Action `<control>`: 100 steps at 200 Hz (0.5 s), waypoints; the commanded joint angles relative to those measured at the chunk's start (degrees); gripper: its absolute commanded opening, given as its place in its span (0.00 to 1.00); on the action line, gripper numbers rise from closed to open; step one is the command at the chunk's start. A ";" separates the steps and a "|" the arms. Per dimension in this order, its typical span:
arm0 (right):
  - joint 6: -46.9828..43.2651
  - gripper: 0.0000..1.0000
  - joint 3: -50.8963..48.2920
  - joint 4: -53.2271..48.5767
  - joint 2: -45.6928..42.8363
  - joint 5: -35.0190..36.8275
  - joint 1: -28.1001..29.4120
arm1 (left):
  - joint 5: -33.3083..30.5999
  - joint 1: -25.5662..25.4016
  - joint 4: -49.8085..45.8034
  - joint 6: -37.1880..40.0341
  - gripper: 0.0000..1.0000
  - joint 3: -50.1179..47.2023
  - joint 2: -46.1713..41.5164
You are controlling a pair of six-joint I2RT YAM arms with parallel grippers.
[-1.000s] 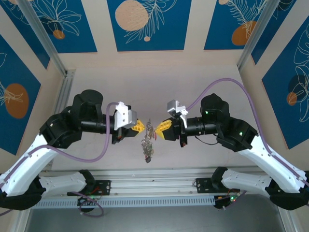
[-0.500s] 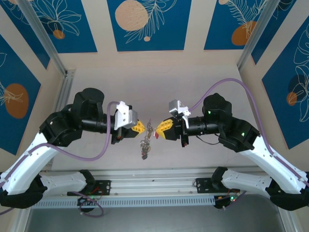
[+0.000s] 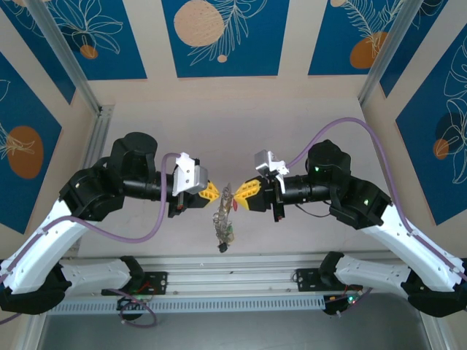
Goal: Put the keys on the keyring
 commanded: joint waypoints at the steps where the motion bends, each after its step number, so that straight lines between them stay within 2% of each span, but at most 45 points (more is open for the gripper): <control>1: -0.41 0.00 0.54 1.03 0.43 -1.89 0.37 | 2.49 -0.68 2.40 0.17 0.00 1.96 -0.39; 100: -0.76 0.00 -0.29 1.83 0.12 -0.25 0.46 | 3.22 -0.68 2.29 0.17 0.00 2.13 -0.21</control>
